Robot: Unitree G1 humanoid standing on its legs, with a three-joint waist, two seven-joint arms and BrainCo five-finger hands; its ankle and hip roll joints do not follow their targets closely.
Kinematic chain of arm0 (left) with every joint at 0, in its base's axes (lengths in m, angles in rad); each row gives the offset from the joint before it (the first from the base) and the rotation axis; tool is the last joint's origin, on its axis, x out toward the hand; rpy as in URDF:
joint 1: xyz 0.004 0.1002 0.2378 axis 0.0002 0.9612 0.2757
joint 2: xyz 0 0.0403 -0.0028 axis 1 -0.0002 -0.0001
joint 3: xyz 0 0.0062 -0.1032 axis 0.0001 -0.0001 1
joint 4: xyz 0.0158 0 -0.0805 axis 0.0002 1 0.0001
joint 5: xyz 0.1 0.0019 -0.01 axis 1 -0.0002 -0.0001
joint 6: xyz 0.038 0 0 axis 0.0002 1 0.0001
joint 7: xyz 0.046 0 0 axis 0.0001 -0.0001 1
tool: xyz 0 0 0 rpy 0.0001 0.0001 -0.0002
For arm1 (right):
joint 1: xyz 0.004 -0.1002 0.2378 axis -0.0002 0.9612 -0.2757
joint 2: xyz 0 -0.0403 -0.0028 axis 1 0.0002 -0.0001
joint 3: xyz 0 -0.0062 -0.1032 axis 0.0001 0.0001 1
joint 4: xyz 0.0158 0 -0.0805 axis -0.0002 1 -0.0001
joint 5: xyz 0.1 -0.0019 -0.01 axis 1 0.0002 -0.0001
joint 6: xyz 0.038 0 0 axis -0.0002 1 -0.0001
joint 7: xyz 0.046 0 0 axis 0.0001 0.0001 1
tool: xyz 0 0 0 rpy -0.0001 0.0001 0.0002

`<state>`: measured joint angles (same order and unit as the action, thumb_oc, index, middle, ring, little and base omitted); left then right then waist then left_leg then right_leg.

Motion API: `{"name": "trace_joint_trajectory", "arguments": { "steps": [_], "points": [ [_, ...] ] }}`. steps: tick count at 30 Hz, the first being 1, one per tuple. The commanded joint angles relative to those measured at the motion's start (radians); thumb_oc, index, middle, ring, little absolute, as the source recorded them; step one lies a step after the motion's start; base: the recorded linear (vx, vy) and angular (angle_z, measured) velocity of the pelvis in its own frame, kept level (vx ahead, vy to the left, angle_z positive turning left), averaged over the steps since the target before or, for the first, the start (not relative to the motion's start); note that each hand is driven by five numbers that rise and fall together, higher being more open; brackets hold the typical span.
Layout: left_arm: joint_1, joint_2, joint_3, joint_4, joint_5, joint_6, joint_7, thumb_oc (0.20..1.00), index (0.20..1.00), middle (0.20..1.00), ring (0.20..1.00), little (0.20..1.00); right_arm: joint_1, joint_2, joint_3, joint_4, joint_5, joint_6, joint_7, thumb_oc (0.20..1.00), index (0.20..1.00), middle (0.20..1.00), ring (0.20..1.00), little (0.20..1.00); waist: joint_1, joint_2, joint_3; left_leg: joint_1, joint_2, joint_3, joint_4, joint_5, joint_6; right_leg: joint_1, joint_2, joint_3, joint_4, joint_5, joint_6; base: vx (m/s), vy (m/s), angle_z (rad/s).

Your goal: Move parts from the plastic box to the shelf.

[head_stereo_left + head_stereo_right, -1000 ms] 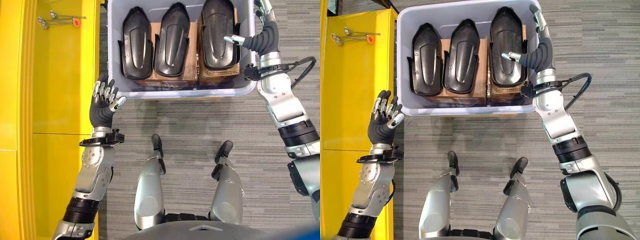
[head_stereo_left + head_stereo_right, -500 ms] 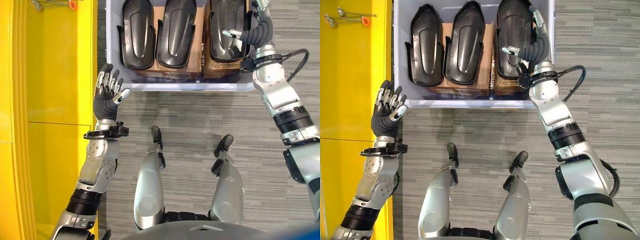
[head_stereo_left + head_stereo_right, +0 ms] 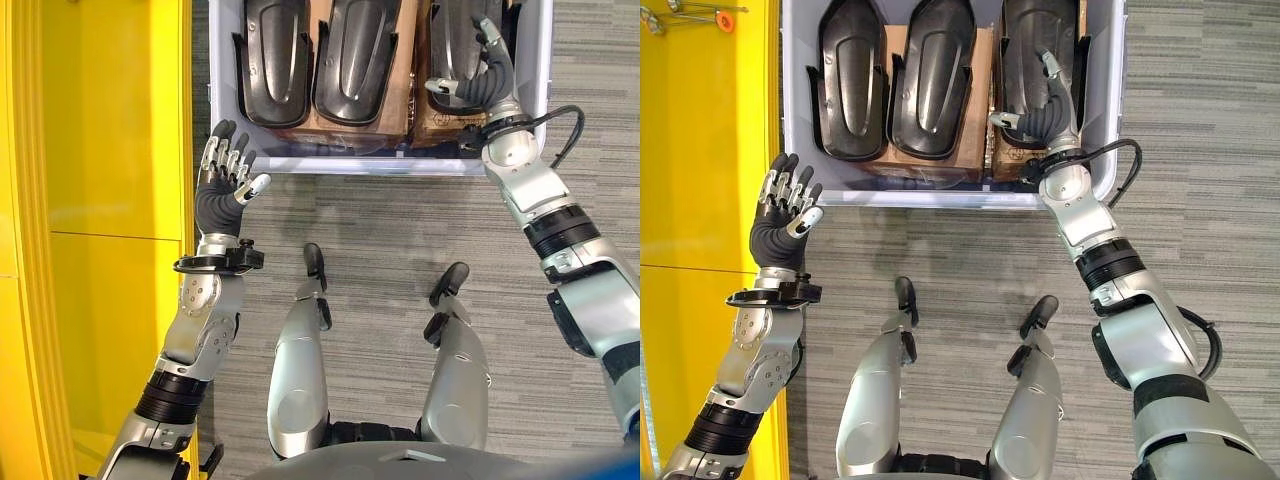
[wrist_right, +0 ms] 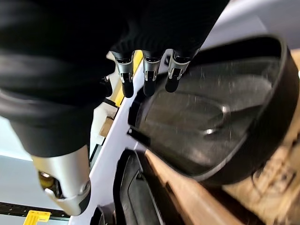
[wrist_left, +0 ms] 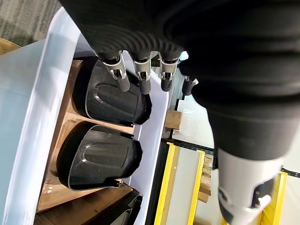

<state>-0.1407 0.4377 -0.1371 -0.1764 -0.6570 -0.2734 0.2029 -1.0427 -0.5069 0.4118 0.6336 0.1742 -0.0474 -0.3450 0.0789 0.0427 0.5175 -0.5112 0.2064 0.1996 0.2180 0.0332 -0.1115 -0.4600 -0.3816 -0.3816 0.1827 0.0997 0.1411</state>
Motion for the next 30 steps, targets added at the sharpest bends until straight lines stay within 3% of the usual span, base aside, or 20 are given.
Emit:
{"name": "trace_joint_trajectory", "arguments": {
  "steps": [1,14,20,30],
  "points": [
    [-0.001,0.022,-0.049,-0.146,-0.005,-0.060,0.011,1.000,1.000,1.000,1.000,1.000,-0.154,-0.012,0.018,0.054,0.025,-0.039,-0.004,1.000,1.000,1.000,1.000,1.000,0.037,0.029,0.002,0.043,0.076,-0.049,-0.018,-0.009,-0.086,-0.113,-0.091,0.106,0.131,-0.040,0.066,0.00,0.000,0.00],
    [0.002,0.018,-0.090,-0.148,-0.017,-0.060,0.003,1.000,1.000,1.000,1.000,1.000,-0.169,0.060,-0.011,0.321,0.192,-0.048,0.037,1.000,1.000,1.000,1.000,1.000,0.078,0.056,0.003,-0.018,0.057,-0.078,-0.008,-0.012,-0.074,-0.151,-0.106,0.092,0.149,-0.042,0.069,0.00,0.014,0.06],
    [-0.015,0.011,-0.102,-0.140,-0.017,-0.058,0.005,1.000,1.000,1.000,1.000,1.000,-0.140,0.084,0.030,0.247,0.187,-0.049,0.073,1.000,1.000,1.000,1.000,1.000,0.082,0.050,0.003,-0.029,0.050,-0.089,0.004,-0.020,-0.068,-0.146,-0.110,0.089,0.152,-0.044,0.069,0.00,0.009,0.02],
    [-0.008,0.013,-0.085,-0.142,-0.014,-0.046,0.013,1.000,1.000,1.000,1.000,1.000,-0.008,0.104,0.056,-0.047,0.199,-0.062,0.129,1.000,1.000,1.000,1.000,1.000,0.075,0.037,0.003,-0.035,0.042,-0.100,0.034,-0.036,-0.061,-0.123,-0.118,0.078,0.153,-0.042,0.070,0.00,0.011,0.02]
  ]
}}
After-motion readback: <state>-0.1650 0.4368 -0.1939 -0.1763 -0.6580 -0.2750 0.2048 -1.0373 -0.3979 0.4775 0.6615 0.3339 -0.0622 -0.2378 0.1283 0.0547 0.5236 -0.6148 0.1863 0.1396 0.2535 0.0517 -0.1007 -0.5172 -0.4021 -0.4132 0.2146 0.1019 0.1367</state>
